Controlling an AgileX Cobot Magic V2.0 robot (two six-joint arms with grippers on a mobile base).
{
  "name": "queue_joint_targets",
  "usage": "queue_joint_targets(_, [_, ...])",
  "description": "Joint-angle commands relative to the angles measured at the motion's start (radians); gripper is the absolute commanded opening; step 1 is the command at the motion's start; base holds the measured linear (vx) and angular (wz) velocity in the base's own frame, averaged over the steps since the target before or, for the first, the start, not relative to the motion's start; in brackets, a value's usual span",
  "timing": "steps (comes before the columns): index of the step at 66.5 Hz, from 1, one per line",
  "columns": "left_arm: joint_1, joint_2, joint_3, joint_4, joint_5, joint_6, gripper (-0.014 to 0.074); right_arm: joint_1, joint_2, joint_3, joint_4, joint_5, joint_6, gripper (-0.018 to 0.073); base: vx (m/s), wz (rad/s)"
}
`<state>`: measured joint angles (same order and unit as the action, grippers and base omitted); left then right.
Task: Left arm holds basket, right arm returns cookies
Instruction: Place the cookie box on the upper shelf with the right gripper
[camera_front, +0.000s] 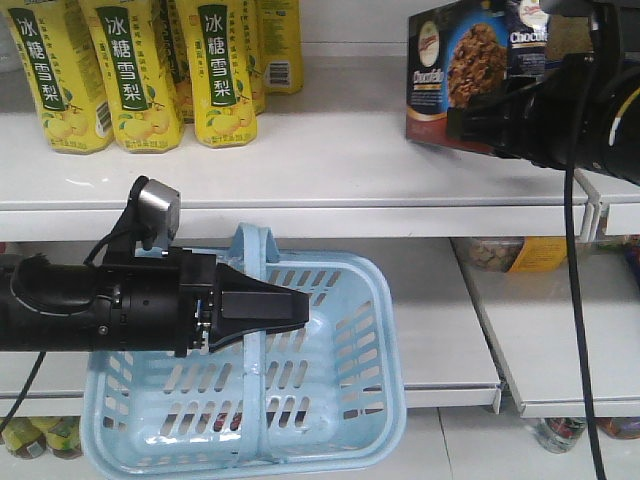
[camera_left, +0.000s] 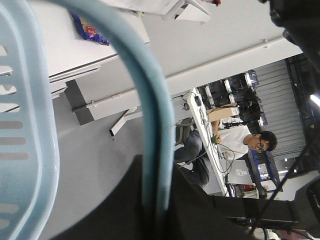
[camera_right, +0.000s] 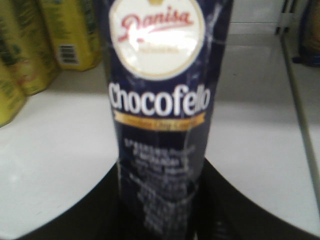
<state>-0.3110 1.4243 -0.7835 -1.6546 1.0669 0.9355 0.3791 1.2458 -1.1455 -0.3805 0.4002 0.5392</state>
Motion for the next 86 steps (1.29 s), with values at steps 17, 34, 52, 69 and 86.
queue_joint_targets(17, [-0.004, -0.034, -0.035, -0.116, 0.056, 0.012, -0.0006, -0.091, 0.092, -0.035, -0.127, -0.118, 0.035, 0.013, 0.0, 0.0])
queue_joint_targets(34, [-0.004, -0.034, -0.035, -0.116, 0.056, 0.012, -0.0006, -0.091, 0.127, -0.035, -0.127, -0.167, 0.007, 0.0281, 0.0, 0.0])
queue_joint_targets(52, [-0.004, -0.034, -0.035, -0.116, 0.056, 0.012, -0.0006, -0.091, 0.104, -0.035, -0.127, -0.159, 0.008, 0.0557, 0.0, 0.0])
queue_joint_targets(69, [-0.004, -0.034, -0.035, -0.116, 0.056, 0.012, -0.0006, -0.091, 0.043, -0.035, -0.127, -0.09, 0.008, 0.0609, 0.0, 0.0])
queue_joint_targets(86, [-0.004, -0.034, -0.035, -0.116, 0.056, 0.012, -0.0006, -0.09, -0.067, 0.013, -0.127, -0.081, 0.007, 0.055, 0.0, 0.0])
